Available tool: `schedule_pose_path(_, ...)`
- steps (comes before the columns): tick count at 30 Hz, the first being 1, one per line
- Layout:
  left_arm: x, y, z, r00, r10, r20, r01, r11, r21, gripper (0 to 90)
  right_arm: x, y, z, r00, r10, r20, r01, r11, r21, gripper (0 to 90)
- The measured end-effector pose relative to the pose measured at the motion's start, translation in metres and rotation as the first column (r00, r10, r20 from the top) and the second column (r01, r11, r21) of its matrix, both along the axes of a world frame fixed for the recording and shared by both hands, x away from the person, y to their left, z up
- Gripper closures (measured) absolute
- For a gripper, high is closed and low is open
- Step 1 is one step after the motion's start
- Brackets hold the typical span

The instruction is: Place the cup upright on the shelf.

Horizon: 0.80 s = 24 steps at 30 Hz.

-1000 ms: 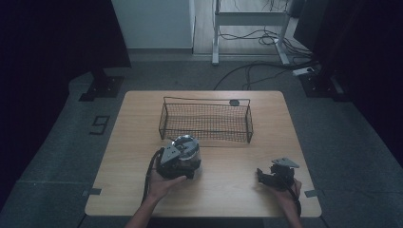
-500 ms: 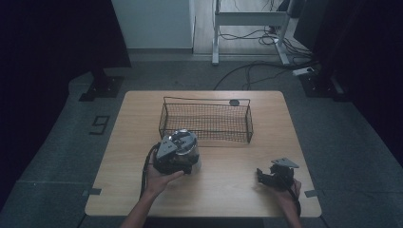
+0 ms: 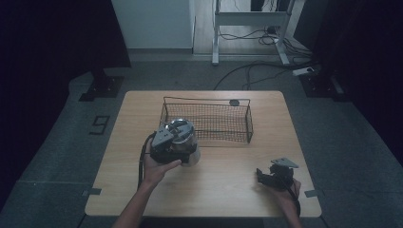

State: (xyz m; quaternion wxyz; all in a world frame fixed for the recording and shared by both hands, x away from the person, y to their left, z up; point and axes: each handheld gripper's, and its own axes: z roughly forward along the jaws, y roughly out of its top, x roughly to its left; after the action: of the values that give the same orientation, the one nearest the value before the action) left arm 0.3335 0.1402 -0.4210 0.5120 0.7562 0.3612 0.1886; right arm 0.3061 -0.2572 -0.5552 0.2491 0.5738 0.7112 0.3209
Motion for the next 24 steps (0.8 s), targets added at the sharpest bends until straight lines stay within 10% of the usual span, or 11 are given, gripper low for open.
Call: schedule_pose_path(24, 0.032, -0.003, 0.022, 0.9997, 0.017, 0.019, -0.017, 0.9998, 0.014, 4.1, 0.000, 0.003, 0.000, 1.0000, 0.004, 0.000, -0.004, 1.000, 0.001, 14.8)
